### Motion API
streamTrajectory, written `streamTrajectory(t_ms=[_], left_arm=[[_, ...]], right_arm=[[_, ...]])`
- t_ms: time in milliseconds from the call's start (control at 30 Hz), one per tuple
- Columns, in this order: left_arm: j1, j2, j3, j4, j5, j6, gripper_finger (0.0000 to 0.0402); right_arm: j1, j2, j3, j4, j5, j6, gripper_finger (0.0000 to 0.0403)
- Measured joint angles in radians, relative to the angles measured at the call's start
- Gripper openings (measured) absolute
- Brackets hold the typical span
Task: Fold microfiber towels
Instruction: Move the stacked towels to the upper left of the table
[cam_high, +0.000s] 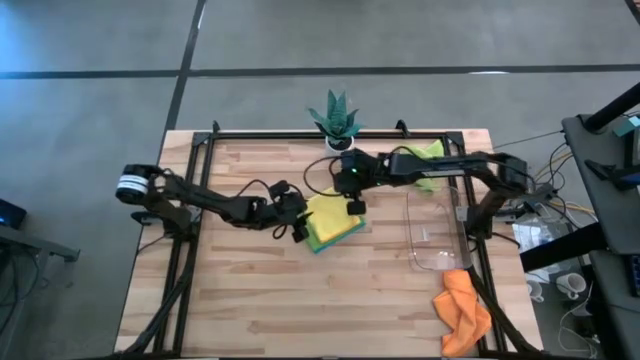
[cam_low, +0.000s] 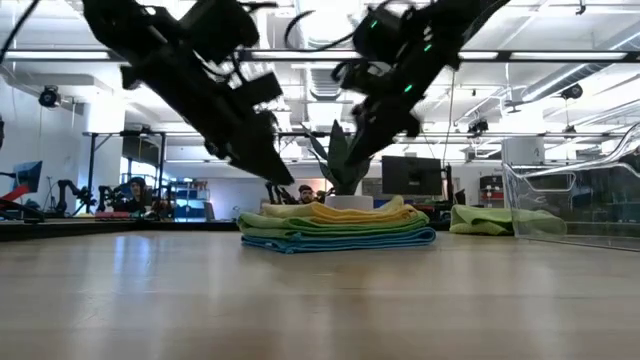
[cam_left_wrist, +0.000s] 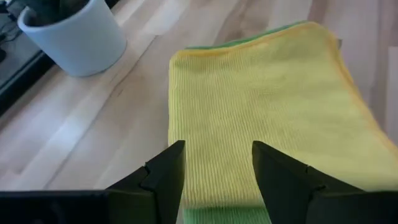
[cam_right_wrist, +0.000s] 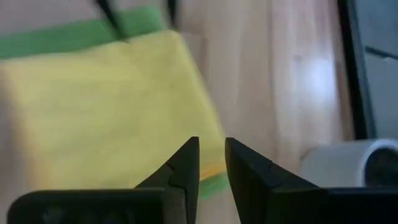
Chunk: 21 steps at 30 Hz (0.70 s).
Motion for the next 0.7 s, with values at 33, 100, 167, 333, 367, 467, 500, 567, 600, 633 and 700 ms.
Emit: streamTrajectory(t_ms=[33,100,167,333,367,467,500,567,600,633,700], left_arm=[[0.002,0.022,0.004,0.023,0.004,0.003,0.0171],[0.001,0.073,0.031,0.091,0.038,0.022,0.0171],[-0.001,0.115,0.054,0.087,0.066,0.023,0.0171],[0.0,0.225,0.082,0.068,0.138,-0.05,0.0171],[0.0,0.24,0.086,0.06,0.146,-0.066,0.0171],[0.0,0.237,0.08,-0.053,0.143,-0.108,0.0171],[0.001,0.217,0.075,-0.088,0.138,-0.116,0.0171],[0.001,0.178,0.049,-0.181,0.122,-0.133,0.0171],[0.002,0.144,0.033,-0.221,0.118,-0.133,0.0171],[0.002,0.114,0.017,-0.247,0.115,-0.135,0.0171],[0.002,0.046,-0.03,-0.312,0.1,-0.166,0.0171]], right_arm=[[0.018,-0.031,-0.018,-0.01,-0.002,0.024,0.0074],[0.06,-0.1,-0.072,-0.005,-0.003,0.068,0.0074],[0.112,-0.152,-0.127,0.021,-0.004,0.12,0.0072],[0.225,-0.245,-0.245,0.108,0.009,0.245,0.0068],[0.242,-0.256,-0.261,0.115,0.02,0.264,0.0069],[0.285,-0.264,-0.293,0.139,0.063,0.321,0.0074],[0.297,-0.264,-0.299,0.134,0.068,0.33,0.0076],[0.315,-0.258,-0.303,0.144,0.078,0.339,0.008],[0.324,-0.255,-0.305,0.147,0.086,0.343,0.0081],[0.331,-0.252,-0.306,0.147,0.089,0.349,0.0081],[0.347,-0.244,-0.307,0.153,0.094,0.362,0.0081]])
